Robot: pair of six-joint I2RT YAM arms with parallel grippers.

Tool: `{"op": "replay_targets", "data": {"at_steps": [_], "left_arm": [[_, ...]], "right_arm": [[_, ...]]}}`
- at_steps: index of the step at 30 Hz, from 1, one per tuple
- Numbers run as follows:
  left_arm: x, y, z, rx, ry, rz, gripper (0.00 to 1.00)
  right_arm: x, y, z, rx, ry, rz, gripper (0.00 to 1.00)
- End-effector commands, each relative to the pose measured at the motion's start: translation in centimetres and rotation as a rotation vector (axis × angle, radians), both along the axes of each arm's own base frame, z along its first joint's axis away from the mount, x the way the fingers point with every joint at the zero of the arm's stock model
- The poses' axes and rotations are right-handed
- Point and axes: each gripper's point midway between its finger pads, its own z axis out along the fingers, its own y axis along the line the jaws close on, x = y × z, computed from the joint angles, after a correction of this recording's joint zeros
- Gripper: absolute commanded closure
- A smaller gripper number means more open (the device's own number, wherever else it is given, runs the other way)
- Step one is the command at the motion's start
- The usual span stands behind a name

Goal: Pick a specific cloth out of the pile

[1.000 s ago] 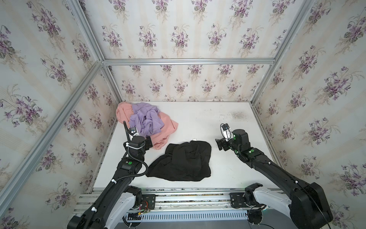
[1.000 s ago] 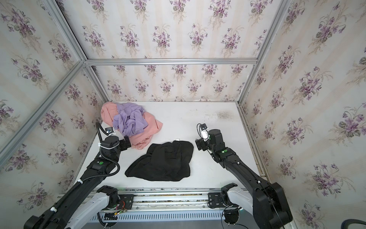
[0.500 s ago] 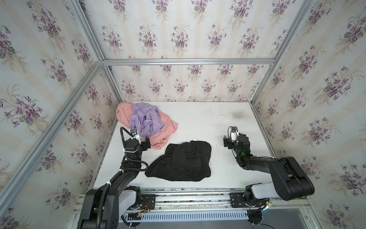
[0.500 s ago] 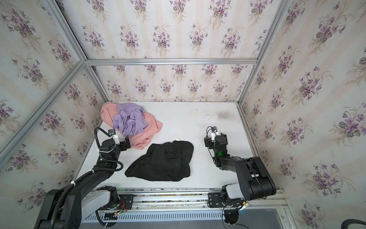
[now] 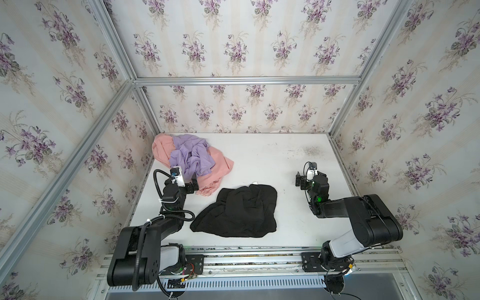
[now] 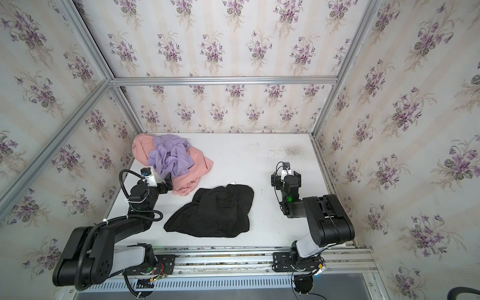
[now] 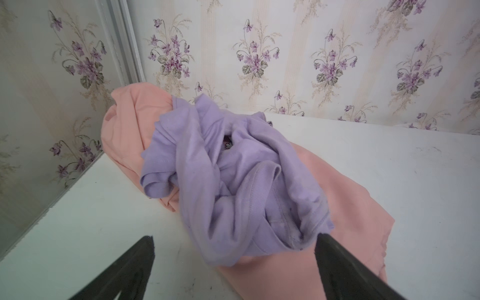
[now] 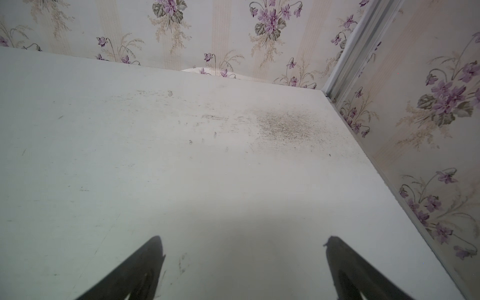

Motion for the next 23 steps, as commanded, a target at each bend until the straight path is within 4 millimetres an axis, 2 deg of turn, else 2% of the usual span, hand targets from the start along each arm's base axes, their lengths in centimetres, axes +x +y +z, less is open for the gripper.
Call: {"op": "replay_targets", "data": {"at_steps": [1,10,13,16,23], "left_arm": [[0.9,0.3,2.0,0.028,-0.067,0.019,0.01],[1.3,0.2,1.7,0.04,-0.032,0.034,0.0],[1.3,0.2,1.7,0.04,-0.033,0.034,0.0],[1.2,0.2,1.7,0.04,-0.034,0.033,0.0],[1.1,0.2,1.8,0.041,-0.038,0.033,0.0]], "right_arm": [[0.5,0.2,0.8,0.011,-0.025,0.006,0.0],[0.7,0.3,0.7,0.018,-0.014,0.017,0.0],[1.3,1.3,-0.1,0.064,0.046,0.113,0.0],[1.3,1.3,-0.2,0.068,0.049,0.121,0.0],[1.1,1.1,0.3,0.086,0.026,0.128,0.0]]}}
